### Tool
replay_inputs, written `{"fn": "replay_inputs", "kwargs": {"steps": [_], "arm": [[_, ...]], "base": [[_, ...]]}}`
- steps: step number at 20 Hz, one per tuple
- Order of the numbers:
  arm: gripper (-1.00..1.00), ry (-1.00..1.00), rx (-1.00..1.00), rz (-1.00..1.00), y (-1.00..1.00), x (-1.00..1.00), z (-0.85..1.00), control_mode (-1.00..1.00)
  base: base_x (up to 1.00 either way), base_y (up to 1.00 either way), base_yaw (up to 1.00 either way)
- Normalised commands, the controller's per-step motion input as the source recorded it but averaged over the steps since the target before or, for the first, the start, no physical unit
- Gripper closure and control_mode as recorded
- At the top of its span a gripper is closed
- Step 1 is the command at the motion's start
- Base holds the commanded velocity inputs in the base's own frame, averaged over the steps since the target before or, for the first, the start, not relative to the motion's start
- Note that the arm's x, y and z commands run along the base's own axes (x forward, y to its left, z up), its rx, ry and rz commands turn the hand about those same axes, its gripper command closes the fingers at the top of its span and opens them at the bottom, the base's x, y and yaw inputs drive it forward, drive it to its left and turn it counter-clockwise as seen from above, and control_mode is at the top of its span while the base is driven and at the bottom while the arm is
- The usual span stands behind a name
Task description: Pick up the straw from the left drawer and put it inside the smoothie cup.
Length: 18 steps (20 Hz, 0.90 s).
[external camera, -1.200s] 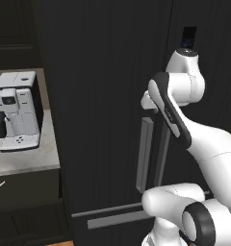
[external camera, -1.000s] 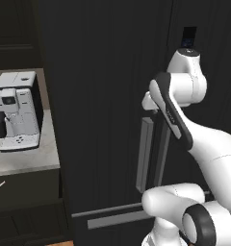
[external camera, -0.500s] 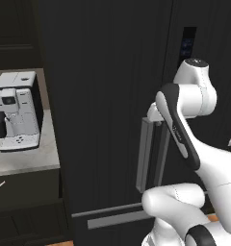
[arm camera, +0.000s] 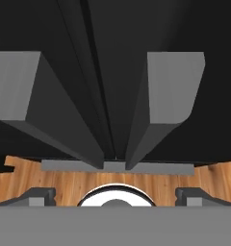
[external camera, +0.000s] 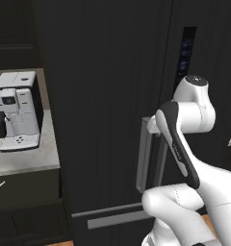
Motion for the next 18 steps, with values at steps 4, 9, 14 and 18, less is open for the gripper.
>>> {"fn": "replay_inputs", "kwargs": {"steps": [4, 9, 14, 18], "arm": [[-1.00, 0.00, 0.00, 0.00, 0.00, 0.00, 0.00, -1.00], [-1.00, 0.00, 0.00, 0.00, 0.00, 0.00, 0.00, -1.00], [-1.00, 0.00, 0.00, 0.00, 0.00, 0.00, 0.01, -1.00], [-1.00, 0.00, 0.00, 0.00, 0.00, 0.00, 0.00, -1.00]], "base": [[0.00, 0.00, 0.00], [0.00, 0.00, 0.00], [0.00, 0.00, 0.00], [0.00, 0.00, 0.00]]}}
